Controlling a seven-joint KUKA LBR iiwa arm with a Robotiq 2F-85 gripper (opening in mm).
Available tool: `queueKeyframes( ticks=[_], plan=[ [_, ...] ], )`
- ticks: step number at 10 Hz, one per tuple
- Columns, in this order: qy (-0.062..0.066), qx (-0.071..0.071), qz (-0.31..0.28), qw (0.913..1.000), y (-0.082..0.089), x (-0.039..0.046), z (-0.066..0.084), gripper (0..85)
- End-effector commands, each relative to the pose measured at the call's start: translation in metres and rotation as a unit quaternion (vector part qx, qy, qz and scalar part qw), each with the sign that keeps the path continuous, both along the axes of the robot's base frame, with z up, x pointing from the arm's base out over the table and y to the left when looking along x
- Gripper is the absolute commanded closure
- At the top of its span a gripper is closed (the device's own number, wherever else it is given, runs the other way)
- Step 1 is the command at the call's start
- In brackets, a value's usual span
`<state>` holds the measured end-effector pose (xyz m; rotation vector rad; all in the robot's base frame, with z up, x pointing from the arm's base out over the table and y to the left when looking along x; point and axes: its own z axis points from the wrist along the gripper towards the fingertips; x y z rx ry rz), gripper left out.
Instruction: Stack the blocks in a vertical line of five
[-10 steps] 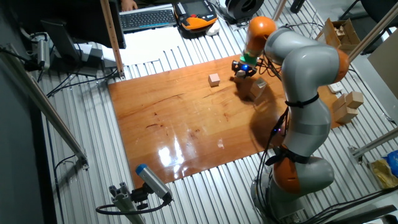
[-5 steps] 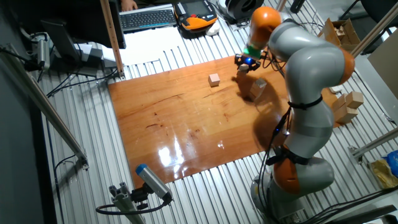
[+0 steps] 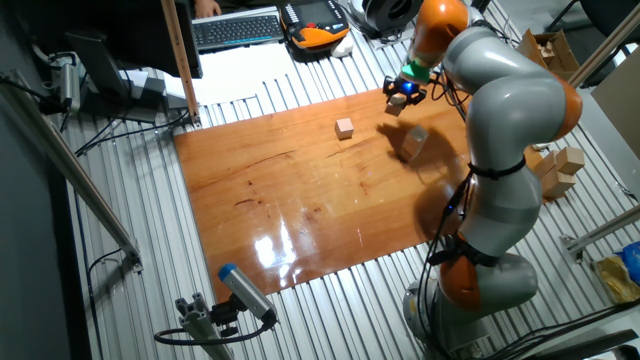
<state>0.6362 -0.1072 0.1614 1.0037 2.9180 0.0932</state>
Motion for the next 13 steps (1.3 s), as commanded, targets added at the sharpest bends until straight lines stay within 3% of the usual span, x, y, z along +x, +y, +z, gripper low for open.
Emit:
queueKeyframes(
  ticks=[1, 7, 13],
  plan=[
    [0.0, -0.001, 0.001, 1.0, -0.001, -0.0024, 0.003, 85.0],
    [0.007, -0.009, -0.002, 0.9999, 0.002, -0.0158, 0.03, 85.0],
    [0.009, -0.011, -0.002, 0.9999, 0.003, -0.0344, 0.042, 85.0]
  ],
)
